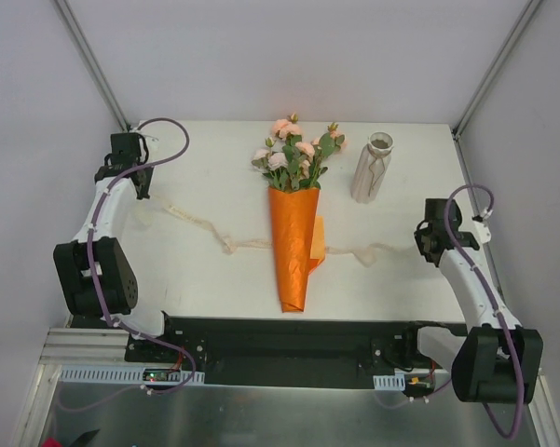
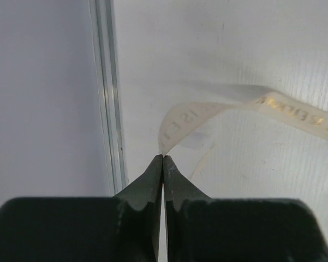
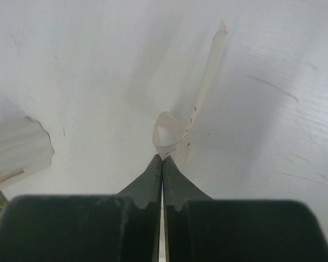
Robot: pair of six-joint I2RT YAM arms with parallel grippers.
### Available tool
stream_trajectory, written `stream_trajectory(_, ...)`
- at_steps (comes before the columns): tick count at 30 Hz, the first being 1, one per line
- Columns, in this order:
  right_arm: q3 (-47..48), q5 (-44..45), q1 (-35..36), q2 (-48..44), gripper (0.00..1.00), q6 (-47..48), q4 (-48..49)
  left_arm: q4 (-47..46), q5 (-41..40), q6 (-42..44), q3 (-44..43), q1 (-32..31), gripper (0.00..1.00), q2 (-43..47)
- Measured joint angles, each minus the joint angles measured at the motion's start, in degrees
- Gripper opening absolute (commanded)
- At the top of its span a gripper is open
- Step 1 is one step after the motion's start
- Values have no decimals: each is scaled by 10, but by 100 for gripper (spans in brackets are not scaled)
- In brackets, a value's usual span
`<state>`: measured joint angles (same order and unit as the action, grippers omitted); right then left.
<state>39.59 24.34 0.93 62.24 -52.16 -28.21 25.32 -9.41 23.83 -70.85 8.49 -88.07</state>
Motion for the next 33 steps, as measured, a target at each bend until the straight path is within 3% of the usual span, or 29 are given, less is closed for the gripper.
stream_trajectory(1, 9, 5, -12, -2, 10, 7, -10, -4, -9, -5, 0, 1, 49, 0)
stream_trajectory(3, 24, 13, -35, -10, 31, 27, -21, -9, -15, -8, 4, -1, 98, 1)
stream_trajectory(4, 33, 18, -44, -13, 50, 40, -26, -10, -15, -10, 9, -3, 99, 3)
stream_trajectory(7, 66, 35, -31, -13, 73, 94, -38, -8, -5, -14, 31, -15, 99, 19)
stream_trajectory(9, 88, 57, 24, -13, 82, 133, -46, 3, 18, -14, 47, -25, 99, 37)
stream_trajectory(13, 116, 68, 214, -14, 96, 234, -28, 35, 92, -22, 51, -33, 99, 74)
stream_trajectory(15, 124, 63, 325, -11, 100, 302, -9, 55, 137, -31, 47, -33, 99, 89)
stream_trajectory(20, 168, 74, 586, 54, 96, 473, -1, 90, 224, -53, 38, -33, 99, 96)
stream_trajectory(24, 191, 88, 727, 130, 96, 553, -12, 103, 252, -64, 43, -33, 99, 96)
stream_trajectory(28, 191, 90, 790, 185, 96, 598, -33, 111, 258, -68, 60, -33, 99, 97)
stream_trajectory(33, 191, 98, 818, 222, 96, 625, -41, 114, 257, -69, 82, -33, 99, 107)
